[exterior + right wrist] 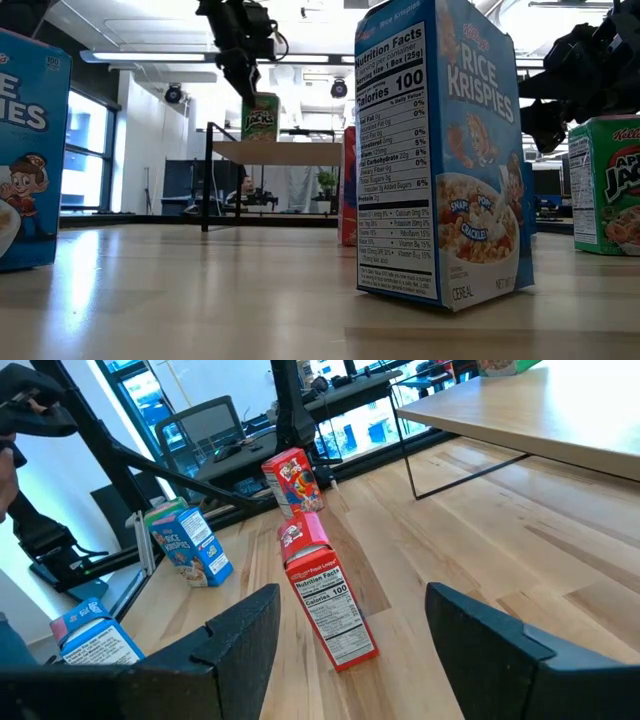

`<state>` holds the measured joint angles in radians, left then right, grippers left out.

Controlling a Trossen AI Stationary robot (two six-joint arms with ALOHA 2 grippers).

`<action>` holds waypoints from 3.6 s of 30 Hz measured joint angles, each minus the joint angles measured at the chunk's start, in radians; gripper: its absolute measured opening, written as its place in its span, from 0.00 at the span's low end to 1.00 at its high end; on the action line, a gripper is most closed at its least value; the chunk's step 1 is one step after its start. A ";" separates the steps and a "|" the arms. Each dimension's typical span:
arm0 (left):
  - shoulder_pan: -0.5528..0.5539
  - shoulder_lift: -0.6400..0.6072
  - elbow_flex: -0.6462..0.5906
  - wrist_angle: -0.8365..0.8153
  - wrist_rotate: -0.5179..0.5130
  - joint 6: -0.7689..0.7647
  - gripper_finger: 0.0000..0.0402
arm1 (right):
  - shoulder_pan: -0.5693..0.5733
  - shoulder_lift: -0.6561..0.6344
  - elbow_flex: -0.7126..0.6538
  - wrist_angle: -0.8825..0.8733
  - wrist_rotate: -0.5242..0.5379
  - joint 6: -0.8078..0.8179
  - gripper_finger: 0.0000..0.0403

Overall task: Stack cereal on shelf
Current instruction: Put the top green cereal box on the shelf, then put the right red cereal box on the shelf

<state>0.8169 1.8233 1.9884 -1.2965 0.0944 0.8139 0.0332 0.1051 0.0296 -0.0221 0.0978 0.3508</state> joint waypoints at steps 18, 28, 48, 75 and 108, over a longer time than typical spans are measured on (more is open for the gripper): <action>0.000 -0.001 0.000 0.008 0.005 -0.032 0.48 | 0.000 0.000 0.000 0.000 0.000 0.000 0.60; 0.000 -0.005 0.000 0.009 -0.001 -0.019 0.57 | 0.000 0.000 0.000 0.000 0.000 0.000 0.60; -0.004 -0.183 0.001 0.027 -0.041 -0.116 0.57 | 0.000 0.000 0.000 0.000 0.000 0.000 0.60; -0.442 -0.300 0.001 0.018 0.147 -0.577 0.57 | 0.000 0.000 0.000 0.000 0.000 0.000 0.60; -0.773 -0.298 0.001 0.014 -0.108 -1.445 0.57 | 0.000 0.000 0.000 0.000 0.003 0.000 0.60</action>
<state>0.0436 1.5249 1.9896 -1.2828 -0.0133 -0.6314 0.0330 0.1051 0.0296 -0.0217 0.1009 0.3508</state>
